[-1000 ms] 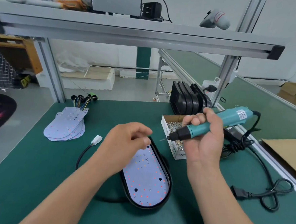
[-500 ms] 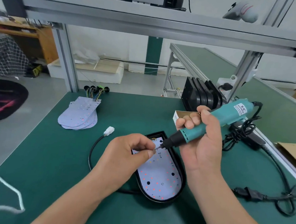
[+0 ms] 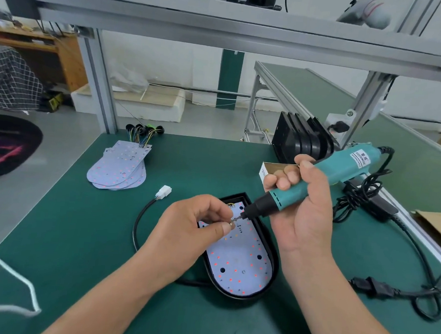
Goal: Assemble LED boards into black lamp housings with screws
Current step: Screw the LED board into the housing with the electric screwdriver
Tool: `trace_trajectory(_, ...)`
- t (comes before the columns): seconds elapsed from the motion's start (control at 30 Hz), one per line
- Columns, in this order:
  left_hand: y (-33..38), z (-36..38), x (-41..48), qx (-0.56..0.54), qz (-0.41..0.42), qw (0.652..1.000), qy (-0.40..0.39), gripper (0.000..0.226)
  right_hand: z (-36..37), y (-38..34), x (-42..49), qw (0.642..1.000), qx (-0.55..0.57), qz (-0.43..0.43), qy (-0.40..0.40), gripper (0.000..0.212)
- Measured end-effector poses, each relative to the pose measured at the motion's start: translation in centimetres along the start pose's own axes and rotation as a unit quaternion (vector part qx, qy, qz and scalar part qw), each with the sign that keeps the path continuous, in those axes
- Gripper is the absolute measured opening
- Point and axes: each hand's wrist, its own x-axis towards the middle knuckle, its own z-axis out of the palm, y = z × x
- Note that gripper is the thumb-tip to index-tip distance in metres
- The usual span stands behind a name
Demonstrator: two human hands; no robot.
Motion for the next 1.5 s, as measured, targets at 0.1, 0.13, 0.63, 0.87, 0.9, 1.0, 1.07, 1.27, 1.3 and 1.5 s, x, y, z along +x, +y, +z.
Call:
trace_trajectory(0.1,0.0,0.0,0.0,0.000,-0.002,1.000,0.002,0.014,0.0,0.0,0.1,1.000,0.003,-0.003,0.003,0.003)
trace_trajectory(0.13,0.0,0.0,0.0,-0.001,-0.003,1.000,0.003,0.014,-0.1,-0.1,0.1,1.000,0.003,-0.004,0.003,0.003)
trace_trajectory(0.63,-0.4,0.2,-0.1,0.024,-0.009,0.998,0.060,0.025,0.3,0.8,-0.2,0.997,-0.063,-0.042,0.002,0.012)
trace_trajectory(0.87,-0.3,0.3,-0.3,0.064,0.010,0.996,0.057,0.027,-0.3,1.2,0.2,0.996,-0.009,-0.003,0.087,0.017)
trace_trajectory(0.9,-0.2,0.2,-0.5,0.063,0.011,0.997,0.048,0.029,-0.4,1.2,0.3,0.995,-0.003,0.001,0.096,0.017)
trace_trajectory(1.0,0.4,-0.3,-0.7,0.083,0.029,0.994,0.068,0.041,-0.7,1.3,0.4,0.994,0.007,0.000,0.106,0.019)
trace_trajectory(1.07,0.5,-1.3,-0.2,0.132,0.009,0.983,0.124,0.048,-0.8,1.1,0.6,0.995,0.011,-0.005,0.103,0.018)
trace_trajectory(1.27,0.7,-2.3,0.0,0.246,-0.165,0.955,-0.006,0.082,-1.0,0.6,0.8,0.995,0.014,-0.016,0.097,0.016)
trace_trajectory(1.3,0.7,-1.8,-0.2,0.244,-0.171,0.954,-0.025,0.091,-1.0,0.6,0.9,0.995,0.013,-0.016,0.094,0.015)
trace_trajectory(1.5,0.0,0.2,-0.3,0.084,-0.194,0.976,-0.051,0.100,-0.6,0.7,0.9,0.996,-0.022,-0.018,0.082,0.014)
